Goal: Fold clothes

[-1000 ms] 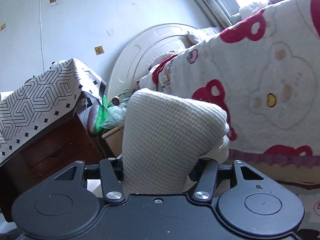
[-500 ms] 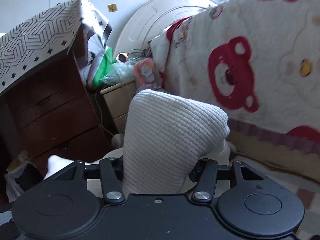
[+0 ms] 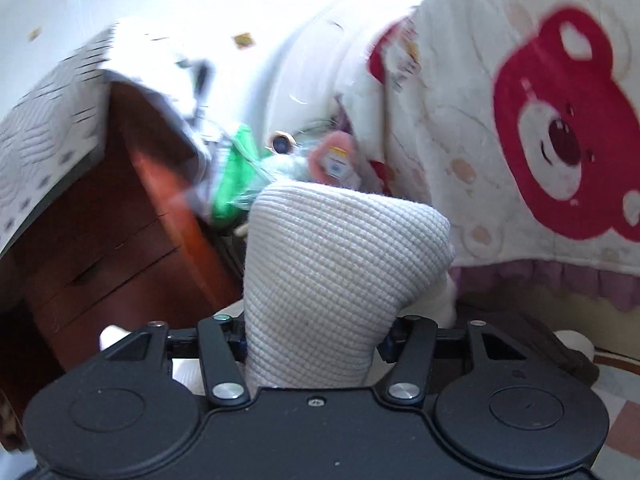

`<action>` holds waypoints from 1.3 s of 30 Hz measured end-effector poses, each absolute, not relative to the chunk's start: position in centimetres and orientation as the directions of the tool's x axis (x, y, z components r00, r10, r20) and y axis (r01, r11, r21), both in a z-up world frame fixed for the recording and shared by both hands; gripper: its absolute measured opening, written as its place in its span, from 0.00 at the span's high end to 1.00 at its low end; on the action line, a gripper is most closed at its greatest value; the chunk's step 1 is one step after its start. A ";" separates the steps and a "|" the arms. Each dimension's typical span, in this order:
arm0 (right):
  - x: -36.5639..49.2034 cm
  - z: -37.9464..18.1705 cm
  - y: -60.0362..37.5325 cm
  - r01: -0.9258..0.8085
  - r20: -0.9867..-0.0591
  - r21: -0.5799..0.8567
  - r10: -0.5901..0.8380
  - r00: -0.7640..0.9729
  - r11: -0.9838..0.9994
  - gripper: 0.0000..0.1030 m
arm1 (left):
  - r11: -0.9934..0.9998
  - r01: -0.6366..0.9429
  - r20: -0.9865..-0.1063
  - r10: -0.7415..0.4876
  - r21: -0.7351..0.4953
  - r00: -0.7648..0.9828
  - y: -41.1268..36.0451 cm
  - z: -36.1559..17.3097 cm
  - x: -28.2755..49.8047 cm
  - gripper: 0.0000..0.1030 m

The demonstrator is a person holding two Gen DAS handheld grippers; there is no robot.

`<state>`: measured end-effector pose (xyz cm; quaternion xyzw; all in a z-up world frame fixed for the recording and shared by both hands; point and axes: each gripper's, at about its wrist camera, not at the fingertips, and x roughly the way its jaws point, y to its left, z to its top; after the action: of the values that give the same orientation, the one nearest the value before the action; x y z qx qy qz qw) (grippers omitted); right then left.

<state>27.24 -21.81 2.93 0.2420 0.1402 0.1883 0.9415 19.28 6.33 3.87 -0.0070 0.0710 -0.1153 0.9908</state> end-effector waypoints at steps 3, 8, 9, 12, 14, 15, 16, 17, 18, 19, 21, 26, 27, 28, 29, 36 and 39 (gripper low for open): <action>31.0 -0.1 -23.1 -0.193 -0.300 0.533 0.397 0.867 0.824 0.41 | 0.970 0.230 -0.219 -0.242 -0.082 0.945 5.1 0.7 23.1 0.80; 33.2 -7.9 -23.4 -0.070 -0.433 0.598 0.396 0.810 0.799 0.37 | 0.972 0.198 -0.320 -0.229 -0.125 0.919 4.7 -4.1 24.6 0.80; 32.8 -8.3 -23.6 -0.073 -0.401 0.626 0.400 0.824 0.777 0.37 | 0.972 0.194 -0.328 -0.229 -0.135 0.916 4.8 -4.7 24.6 0.80; 32.3 -7.8 -23.7 -0.094 -0.341 0.642 0.393 0.854 0.761 0.38 | 0.968 0.205 -0.313 -0.241 -0.144 0.919 4.4 -3.8 23.8 0.80; 32.2 -7.6 -24.1 -0.120 -0.291 0.667 0.405 0.867 0.735 0.38 | 0.966 0.207 -0.313 -0.246 -0.154 0.917 4.4 -3.3 22.9 0.80; 32.4 -7.8 -24.2 -0.119 -0.301 0.667 0.412 0.860 0.735 0.38 | 0.966 0.201 -0.329 -0.244 -0.160 0.912 4.5 -3.2 22.6 0.80; 32.7 -8.3 -24.2 -0.108 -0.334 0.658 0.418 0.845 0.745 0.31 | 0.969 0.185 -0.373 -0.235 -0.164 0.898 4.7 -3.2 22.6 0.76; 33.2 -8.8 -24.4 -0.075 -0.384 0.649 0.411 0.827 0.757 0.26 | 0.971 0.172 -0.411 -0.226 -0.166 0.883 4.8 -2.9 22.6 0.71; 33.7 -9.3 -24.9 -0.025 -0.426 0.654 0.395 0.814 0.756 0.13 | 0.972 0.164 -0.432 -0.223 -0.169 0.874 5.0 -2.2 22.4 0.69; 33.7 -9.6 -25.4 0.012 -0.431 0.680 0.386 0.816 0.733 0.13 | 0.975 0.163 -0.433 -0.212 -0.149 0.876 5.1 -1.3 22.0 0.68; 33.1 -9.8 -25.7 0.057 -0.414 0.727 0.371 0.831 0.684 0.13 | 0.985 0.173 -0.312 -0.160 0.013 0.937 4.0 1.4 19.9 0.65; 32.7 -9.3 -26.1 0.052 -0.372 0.768 0.379 0.847 0.639 0.14 | 0.959 0.284 -0.276 -0.266 0.024 0.924 2.6 3.1 20.9 0.57; 32.8 -9.4 -26.4 0.049 -0.358 0.781 0.382 0.852 0.623 0.14 | 0.951 0.308 -0.327 -0.286 0.015 0.901 2.2 2.5 22.3 0.58; 32.9 -9.5 -26.7 0.050 -0.344 0.798 0.385 0.856 0.601 0.13 | 0.945 0.328 -0.385 -0.301 0.005 0.873 1.9 1.6 23.8 0.60; 33.2 -9.6 -27.1 0.058 -0.333 0.814 0.383 0.862 0.578 0.14 | 0.941 0.340 -0.462 -0.302 -0.003 0.834 1.7 0.1 25.3 0.61; 35.1 -7.6 -28.3 0.099 -0.347 0.724 0.237 0.908 0.683 0.26 | 0.929 0.343 -0.491 -0.365 -0.139 0.791 3.6 -3.3 26.7 0.60; 34.6 -6.4 -29.5 0.229 -0.392 0.654 0.065 0.917 0.721 0.39 | 0.933 0.339 -0.478 -0.354 -0.122 0.803 3.4 -3.6 25.9 0.60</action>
<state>34.63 -29.52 -6.38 0.3709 0.1980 -0.0453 0.9062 25.90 3.39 -3.57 -0.0153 0.2549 -0.1825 0.9495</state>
